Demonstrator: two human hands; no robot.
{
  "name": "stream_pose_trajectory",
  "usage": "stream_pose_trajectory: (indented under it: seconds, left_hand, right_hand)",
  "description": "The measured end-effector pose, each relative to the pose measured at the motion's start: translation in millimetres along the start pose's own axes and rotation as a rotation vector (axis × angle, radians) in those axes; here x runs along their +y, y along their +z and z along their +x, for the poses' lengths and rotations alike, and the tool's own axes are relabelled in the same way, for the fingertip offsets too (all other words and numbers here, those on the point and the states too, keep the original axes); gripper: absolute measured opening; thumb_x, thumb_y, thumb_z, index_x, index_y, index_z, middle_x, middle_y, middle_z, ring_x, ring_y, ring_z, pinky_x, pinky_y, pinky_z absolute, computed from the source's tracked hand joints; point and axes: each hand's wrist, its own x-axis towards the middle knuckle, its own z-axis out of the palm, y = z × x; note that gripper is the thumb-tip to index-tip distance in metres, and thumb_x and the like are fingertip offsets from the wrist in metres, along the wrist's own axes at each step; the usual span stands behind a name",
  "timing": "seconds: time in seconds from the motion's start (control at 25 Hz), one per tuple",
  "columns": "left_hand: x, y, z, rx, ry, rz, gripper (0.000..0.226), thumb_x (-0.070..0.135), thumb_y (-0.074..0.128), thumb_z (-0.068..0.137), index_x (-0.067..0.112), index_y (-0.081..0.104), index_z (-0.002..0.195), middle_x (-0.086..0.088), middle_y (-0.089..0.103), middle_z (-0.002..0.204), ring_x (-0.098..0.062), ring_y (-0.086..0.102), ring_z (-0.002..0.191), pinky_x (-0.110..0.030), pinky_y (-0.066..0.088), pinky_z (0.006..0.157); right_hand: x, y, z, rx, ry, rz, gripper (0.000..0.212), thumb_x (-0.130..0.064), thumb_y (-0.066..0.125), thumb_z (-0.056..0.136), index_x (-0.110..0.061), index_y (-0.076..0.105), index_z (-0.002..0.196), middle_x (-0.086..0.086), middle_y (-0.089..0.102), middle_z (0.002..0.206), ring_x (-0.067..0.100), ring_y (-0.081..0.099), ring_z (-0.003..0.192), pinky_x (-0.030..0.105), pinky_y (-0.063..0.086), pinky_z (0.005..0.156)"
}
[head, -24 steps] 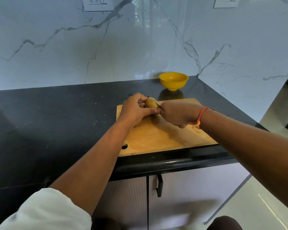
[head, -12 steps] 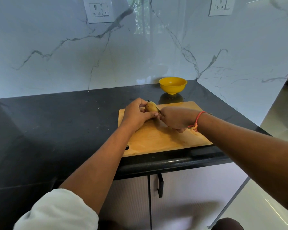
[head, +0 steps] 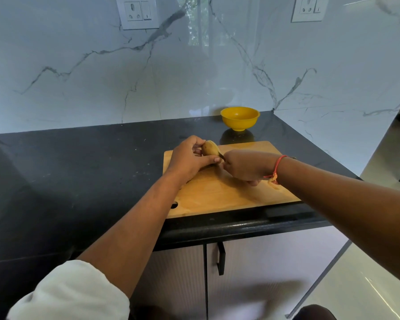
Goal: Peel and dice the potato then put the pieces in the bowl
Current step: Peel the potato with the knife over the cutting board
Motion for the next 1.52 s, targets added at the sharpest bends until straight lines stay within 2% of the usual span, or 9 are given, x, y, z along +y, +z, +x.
stream_pose_trajectory:
  seconds: [0.16,0.4,0.48,0.52,0.64,0.72,0.8,0.96,1.52]
  left_hand:
    - [-0.1,-0.6,0.4,-0.002,0.003,-0.001,0.057,0.035,0.088,0.071,0.022,0.059,0.12,0.01,0.062,0.112,-0.004,0.058,0.101,-0.018,0.048,0.081]
    - [0.0,0.4,1.5,0.002,0.01,0.002,0.055,0.036,0.087,0.072,0.022,0.059,0.118,0.007,0.063,0.11,-0.007,0.06,0.1,-0.026,0.053,0.087]
    - [3.0,1.8,0.2,0.015,0.022,0.025,0.055,0.037,0.086,0.073,0.022,0.057,0.119,0.007,0.062,0.112,-0.007,0.059,0.099,-0.025,0.052,0.086]
    - [3.5,2.2,-0.4,0.016,0.027,0.033,0.055,0.036,0.086,0.074,0.023,0.057,0.119,0.007,0.062,0.114,-0.007,0.059,0.1,-0.023,0.052,0.085]
    - [1.1,2.6,-1.1,0.002,0.03,0.007,0.06,0.036,0.086,0.074,0.025,0.055,0.124,0.007,0.061,0.12,-0.006,0.059,0.102,-0.02,0.051,0.085]
    - [0.9,2.8,-1.6,0.003,0.033,-0.008,0.068,0.038,0.087,0.073,0.025,0.054,0.13,0.008,0.061,0.124,-0.007,0.059,0.105,-0.023,0.052,0.089]
    - [1.0,3.7,-1.1,0.008,0.04,0.002,0.071,0.04,0.087,0.071,0.026,0.055,0.133,0.008,0.061,0.124,-0.006,0.059,0.104,-0.023,0.052,0.09]
    - [2.9,2.9,-0.8,0.017,0.032,0.014,0.067,0.039,0.087,0.071,0.023,0.059,0.129,0.005,0.063,0.121,-0.008,0.06,0.104,-0.026,0.053,0.089]
    - [4.4,4.0,-1.4,0.012,0.033,0.037,0.067,0.037,0.088,0.071,0.022,0.058,0.129,0.006,0.059,0.125,-0.008,0.056,0.11,-0.019,0.045,0.085]
  right_hand:
    - [-7.4,-5.3,-1.5,-0.058,0.101,0.09,0.035,-0.008,0.056,0.1,0.001,0.052,0.133,0.01,0.066,0.102,0.012,0.048,0.065,0.019,0.042,0.052]
    - [-11.7,-13.2,5.1,-0.031,0.131,0.286,0.03,-0.017,0.05,0.105,-0.001,0.059,0.129,0.016,0.067,0.118,0.007,0.043,0.06,0.017,0.043,0.049]
    - [-12.1,-12.1,3.1,-0.072,0.129,0.181,0.026,-0.017,0.049,0.106,-0.003,0.059,0.125,0.012,0.067,0.107,0.009,0.049,0.066,0.013,0.043,0.049]
    - [-12.1,-10.7,5.5,-0.071,0.172,0.284,0.023,-0.019,0.043,0.108,-0.006,0.061,0.117,0.009,0.065,0.096,0.011,0.051,0.067,0.015,0.043,0.049]
    - [-8.7,-2.9,12.4,-0.101,0.087,0.23,0.031,-0.028,0.034,0.11,-0.011,0.056,0.095,0.004,0.056,0.074,0.013,0.051,0.058,0.025,0.047,0.059]
    - [-7.5,7.2,10.8,-0.063,0.139,0.178,0.032,-0.031,0.038,0.109,-0.008,0.059,0.108,0.002,0.053,0.073,0.012,0.048,0.058,0.029,0.048,0.064]
    - [-5.2,20.8,8.3,0.143,0.189,0.207,0.024,-0.026,0.046,0.106,-0.008,0.058,0.117,-0.002,0.047,0.075,0.013,0.046,0.066,0.028,0.041,0.065]
    - [-3.8,40.8,-2.2,0.343,0.167,0.3,0.01,-0.023,0.042,0.106,-0.019,0.049,0.1,0.0,0.05,0.087,0.018,0.05,0.081,0.03,0.039,0.07]
    - [4.7,45.4,-7.4,0.306,0.155,0.188,0.018,-0.031,0.042,0.106,-0.02,0.055,0.109,-0.004,0.053,0.081,0.01,0.054,0.072,0.028,0.048,0.069]
